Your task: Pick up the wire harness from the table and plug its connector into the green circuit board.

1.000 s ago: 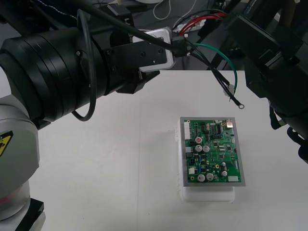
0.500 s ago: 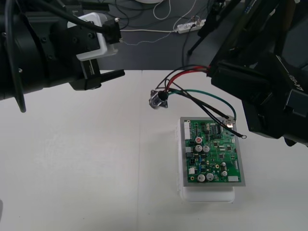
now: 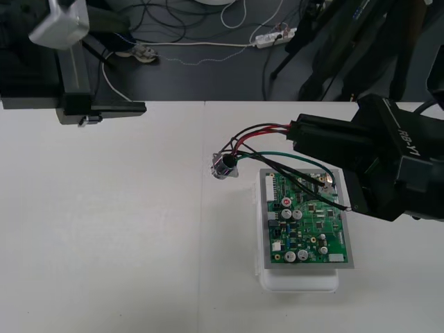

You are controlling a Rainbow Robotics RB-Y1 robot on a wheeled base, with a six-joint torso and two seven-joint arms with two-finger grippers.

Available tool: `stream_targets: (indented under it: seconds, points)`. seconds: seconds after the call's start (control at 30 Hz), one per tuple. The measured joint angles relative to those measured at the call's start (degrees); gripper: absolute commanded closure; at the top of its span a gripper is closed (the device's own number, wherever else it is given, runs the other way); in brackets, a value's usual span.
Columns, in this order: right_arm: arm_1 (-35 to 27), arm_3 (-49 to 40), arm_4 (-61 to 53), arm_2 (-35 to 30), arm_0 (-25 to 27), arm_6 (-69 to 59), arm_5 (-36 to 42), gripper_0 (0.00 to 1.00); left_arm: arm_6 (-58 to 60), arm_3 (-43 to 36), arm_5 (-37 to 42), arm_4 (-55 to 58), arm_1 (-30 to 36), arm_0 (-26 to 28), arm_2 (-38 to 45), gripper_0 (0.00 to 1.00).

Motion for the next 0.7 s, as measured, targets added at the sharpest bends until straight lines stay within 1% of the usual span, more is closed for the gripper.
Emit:
stream_targets:
  seconds: [0.2, 0.27, 0.47, 0.7]
  points:
    - [0.01, 0.01, 5.18, 3.47, -0.02, 0.00, 0.00, 1.00, 0.40, 5.32, 3.09, 11.76, 4.95, 0.01, 0.00, 0.00]
    - [0.03, 0.01, 6.65, 4.82, -0.02, 0.00, 0.00, 1.00, 0.45, 7.65, 3.72, 18.35, 5.65, 0.04, 0.00, 0.00]
    - [0.05, 0.02, 8.65, 7.82, -0.05, 0.01, -0.15, 1.00, 1.37, 15.25, 5.09, 33.34, 5.92, 0.18, -0.79, 0.00]
    - [1.15, 1.68, 8.56, 8.42, -0.63, 0.56, -5.29, 1.00, 2.05, 18.95, 5.85, 41.08, 5.63, 2.89, -2.63, 0.00]
